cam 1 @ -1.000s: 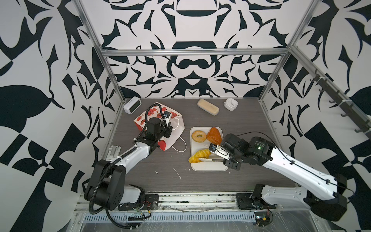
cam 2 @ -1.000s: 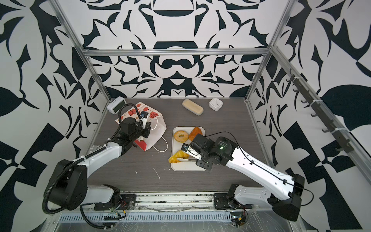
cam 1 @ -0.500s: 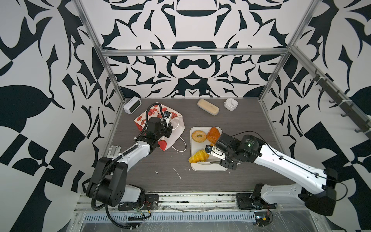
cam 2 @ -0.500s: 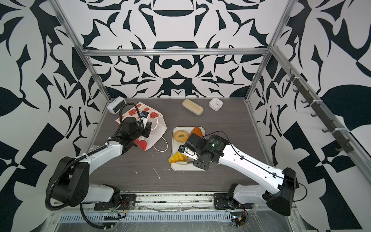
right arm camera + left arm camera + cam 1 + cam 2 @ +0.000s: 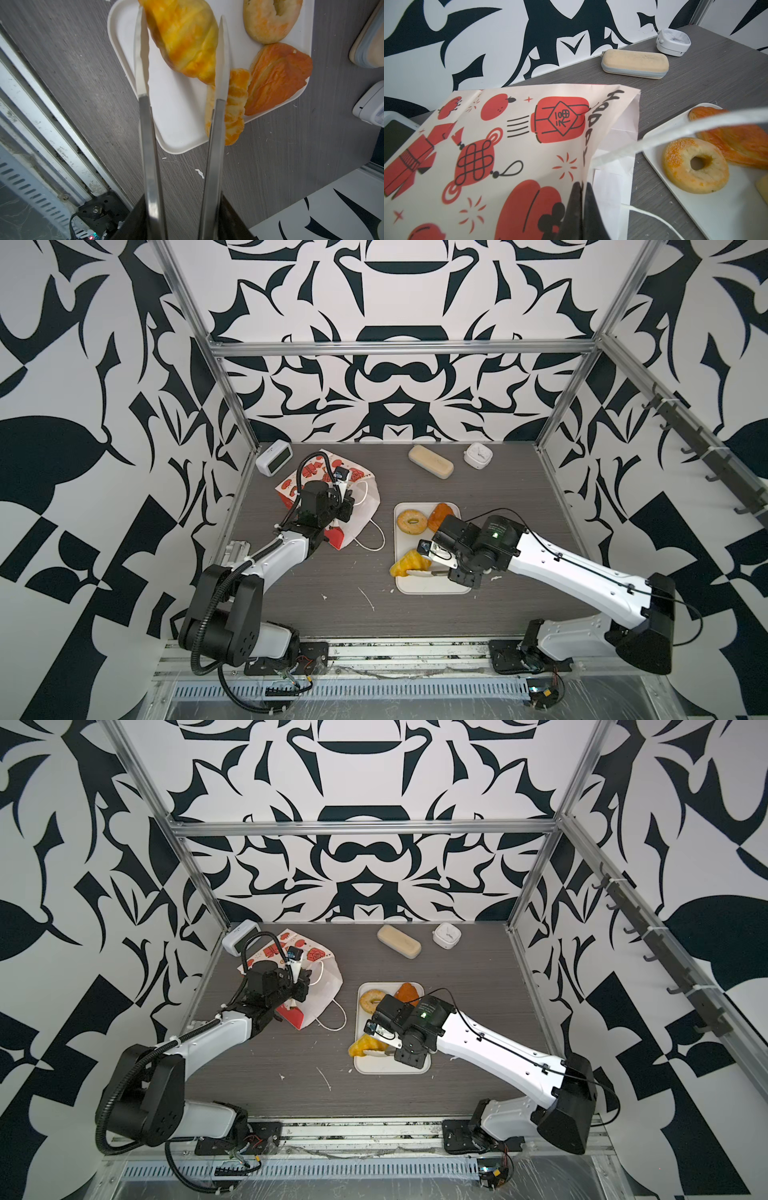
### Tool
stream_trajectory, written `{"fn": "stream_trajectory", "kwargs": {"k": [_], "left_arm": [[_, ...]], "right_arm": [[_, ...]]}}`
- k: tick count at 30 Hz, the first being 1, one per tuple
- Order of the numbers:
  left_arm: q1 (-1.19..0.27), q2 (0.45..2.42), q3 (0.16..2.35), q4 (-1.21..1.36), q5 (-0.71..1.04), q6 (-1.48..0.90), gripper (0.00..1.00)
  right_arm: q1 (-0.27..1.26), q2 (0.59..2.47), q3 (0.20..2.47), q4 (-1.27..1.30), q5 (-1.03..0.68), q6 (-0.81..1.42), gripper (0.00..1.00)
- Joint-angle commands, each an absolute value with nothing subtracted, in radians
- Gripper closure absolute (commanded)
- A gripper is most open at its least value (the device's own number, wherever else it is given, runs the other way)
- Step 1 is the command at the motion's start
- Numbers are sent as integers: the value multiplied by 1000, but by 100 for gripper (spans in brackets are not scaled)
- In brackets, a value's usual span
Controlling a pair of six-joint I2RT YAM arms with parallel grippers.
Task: Take the fake bread out of the paper bag
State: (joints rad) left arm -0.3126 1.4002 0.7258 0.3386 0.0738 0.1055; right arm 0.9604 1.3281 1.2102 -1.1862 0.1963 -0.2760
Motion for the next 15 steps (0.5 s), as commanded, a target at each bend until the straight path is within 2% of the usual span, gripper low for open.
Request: {"fn": "stream_trajectory", "kwargs": {"k": [1, 6, 15], "left_arm": [[-304, 1393, 707, 373, 98, 89, 100], [-298, 1386, 704, 377, 100, 86, 100], [-295, 1378, 693, 383, 103, 81, 100]], "right_arm": [[970, 1334, 1239, -1193, 242, -274, 53], [971, 1342, 1252, -1206, 243, -268, 62], [971, 1333, 1262, -1213, 222, -264, 70]]}}
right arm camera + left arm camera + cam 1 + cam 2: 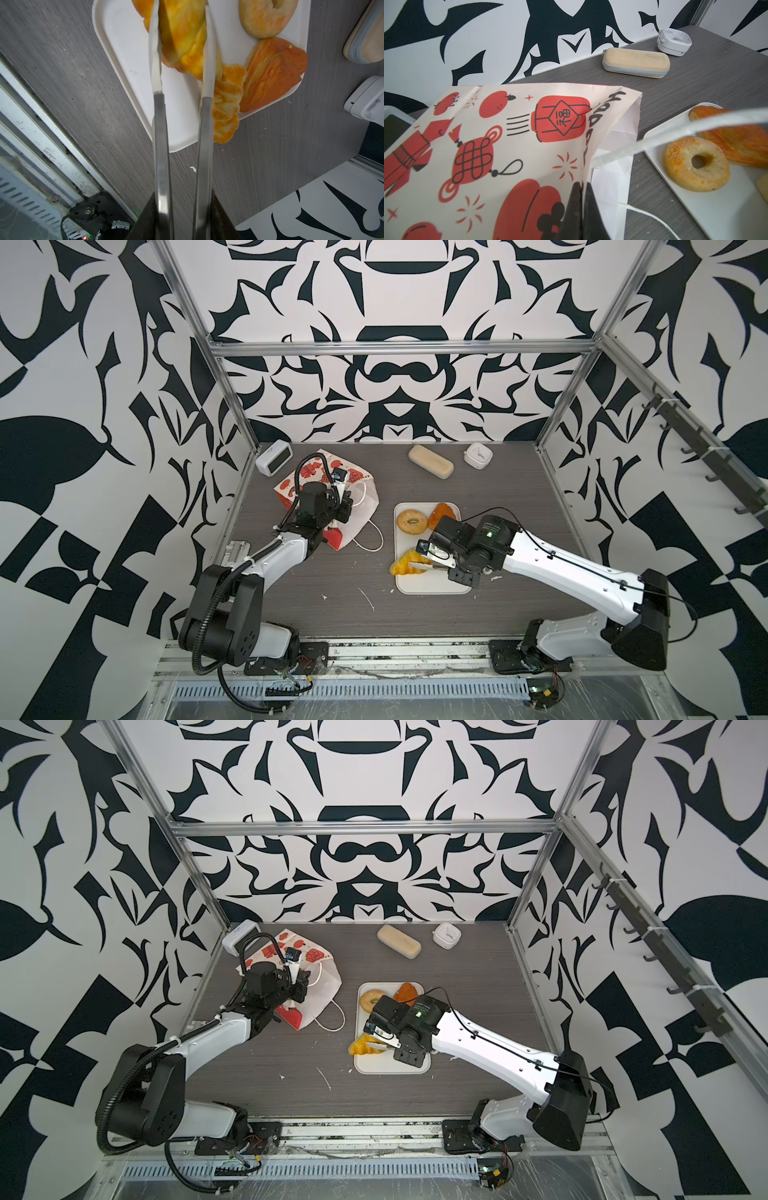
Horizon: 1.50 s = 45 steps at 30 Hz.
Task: Take the fake bread out of the paper bag
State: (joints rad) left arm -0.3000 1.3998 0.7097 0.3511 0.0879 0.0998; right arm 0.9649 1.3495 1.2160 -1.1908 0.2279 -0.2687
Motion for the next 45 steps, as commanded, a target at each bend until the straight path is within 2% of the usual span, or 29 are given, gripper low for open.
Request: {"fn": "stream_trajectory", "kwargs": {"k": [1, 9, 17, 32, 45], "left_arm": [[-293, 1375, 691, 383, 103, 81, 100], [-290, 1366, 689, 383, 100, 81, 100], [-288, 1365, 689, 387, 102, 80, 100], [-282, 1371, 679, 401, 108, 77, 100], [-279, 1379, 670, 420, 123, 69, 100]], "right_arm": [[971, 1331, 1267, -1212, 209, -263, 71], [967, 1314, 1317, -1228, 112, -239, 72], [899, 1340, 1385, -1273, 22, -148, 72], [720, 1331, 1303, -1233, -310, 144, 73], [640, 1281, 1166, -1155, -328, 295, 73]]}}
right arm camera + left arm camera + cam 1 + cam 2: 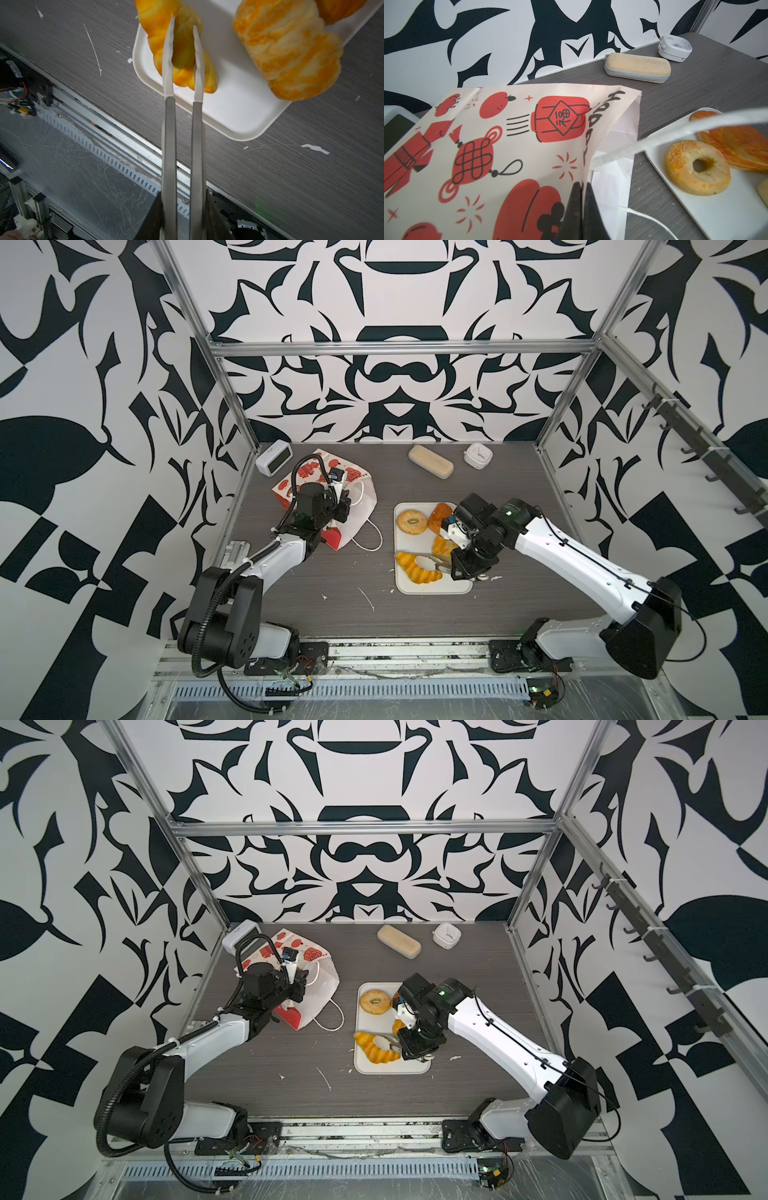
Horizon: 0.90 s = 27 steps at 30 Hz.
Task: Take the fake bread out of the paper bag
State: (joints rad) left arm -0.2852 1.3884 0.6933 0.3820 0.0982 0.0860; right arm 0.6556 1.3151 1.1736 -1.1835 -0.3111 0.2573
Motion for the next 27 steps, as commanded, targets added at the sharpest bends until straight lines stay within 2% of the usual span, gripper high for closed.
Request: {"fn": "stream_trajectory", "kwargs": {"k": [1, 18, 22, 27], "left_arm": [[-279, 1379, 671, 420, 123, 69, 100], [-278, 1376, 663, 423, 126, 69, 100], [-276, 1378, 660, 425, 125, 69, 100], [-276, 1379, 658, 426, 125, 69, 100]], "right_arm": [[638, 1283, 1163, -1150, -334, 295, 72], [588, 1320, 1154, -1094, -361, 324, 67], [583, 1326, 1168, -1089, -373, 324, 56], [577, 1317, 1195, -1096, -357, 314, 52]]}}
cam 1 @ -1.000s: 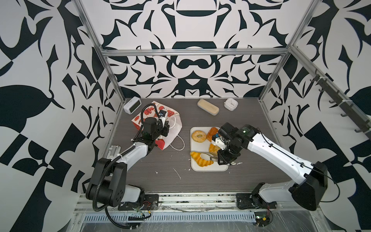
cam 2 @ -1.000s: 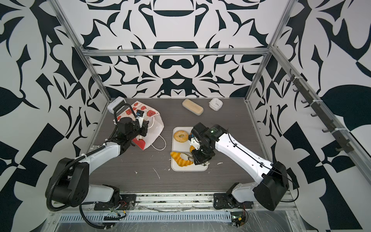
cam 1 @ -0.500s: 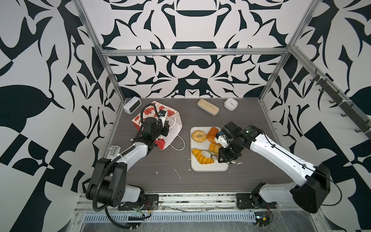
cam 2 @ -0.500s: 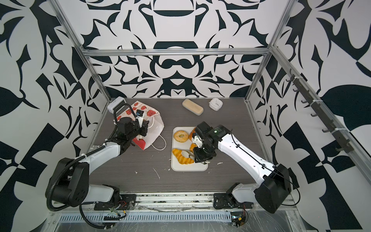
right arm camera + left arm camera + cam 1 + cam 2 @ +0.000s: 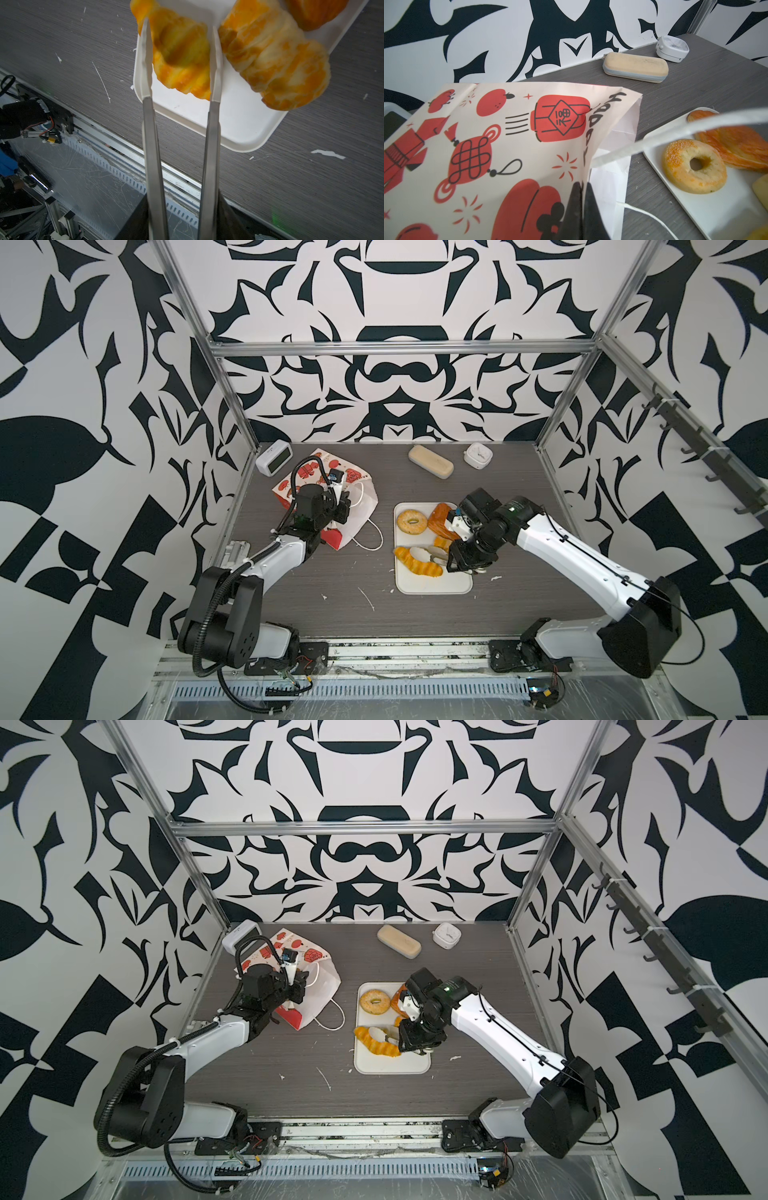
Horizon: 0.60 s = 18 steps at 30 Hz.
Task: Take the fake bread out of the paper bag
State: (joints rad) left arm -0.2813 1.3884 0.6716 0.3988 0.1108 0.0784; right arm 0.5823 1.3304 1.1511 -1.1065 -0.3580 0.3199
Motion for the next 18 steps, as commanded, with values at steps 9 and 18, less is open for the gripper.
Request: {"fn": "stream_trajectory", "kwargs": {"k": [9, 18], "left_arm": [[-275, 1379, 660, 423, 128, 67, 100], [-274, 1379, 664, 416, 126, 69, 100]], "right_arm": [[569, 1253, 1218, -1065, -312, 311, 52], [568, 1132, 1158, -989, -386, 314, 72]]}}
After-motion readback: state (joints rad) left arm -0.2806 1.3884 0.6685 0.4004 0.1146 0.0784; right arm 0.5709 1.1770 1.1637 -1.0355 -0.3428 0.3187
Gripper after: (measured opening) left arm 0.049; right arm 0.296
